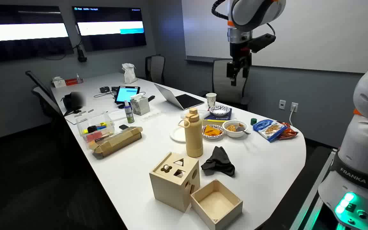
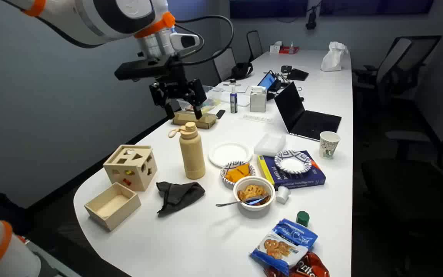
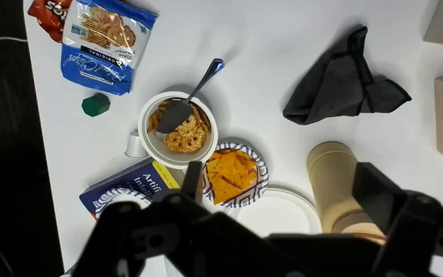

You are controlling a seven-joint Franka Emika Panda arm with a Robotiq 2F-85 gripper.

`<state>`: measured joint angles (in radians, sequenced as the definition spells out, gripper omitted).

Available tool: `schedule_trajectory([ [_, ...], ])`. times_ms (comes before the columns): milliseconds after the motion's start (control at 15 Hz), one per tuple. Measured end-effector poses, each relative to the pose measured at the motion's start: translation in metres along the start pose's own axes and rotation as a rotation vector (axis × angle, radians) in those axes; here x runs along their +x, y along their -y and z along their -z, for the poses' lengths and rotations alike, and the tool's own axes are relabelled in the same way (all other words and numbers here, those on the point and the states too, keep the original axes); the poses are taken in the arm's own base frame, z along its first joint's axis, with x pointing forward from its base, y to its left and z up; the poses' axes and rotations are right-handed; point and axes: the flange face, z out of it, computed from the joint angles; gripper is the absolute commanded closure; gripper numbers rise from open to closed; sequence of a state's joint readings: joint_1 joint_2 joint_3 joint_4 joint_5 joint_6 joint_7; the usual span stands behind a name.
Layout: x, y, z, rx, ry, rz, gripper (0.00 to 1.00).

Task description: Use the grey towel to wipe the tabletop.

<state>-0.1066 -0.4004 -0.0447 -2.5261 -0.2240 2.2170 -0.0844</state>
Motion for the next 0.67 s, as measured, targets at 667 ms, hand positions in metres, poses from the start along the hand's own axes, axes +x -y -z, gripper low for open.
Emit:
schedule_trajectory([
  [667,0.000,0.015,-0.015,0.004,0.029,-0.009,0.00],
])
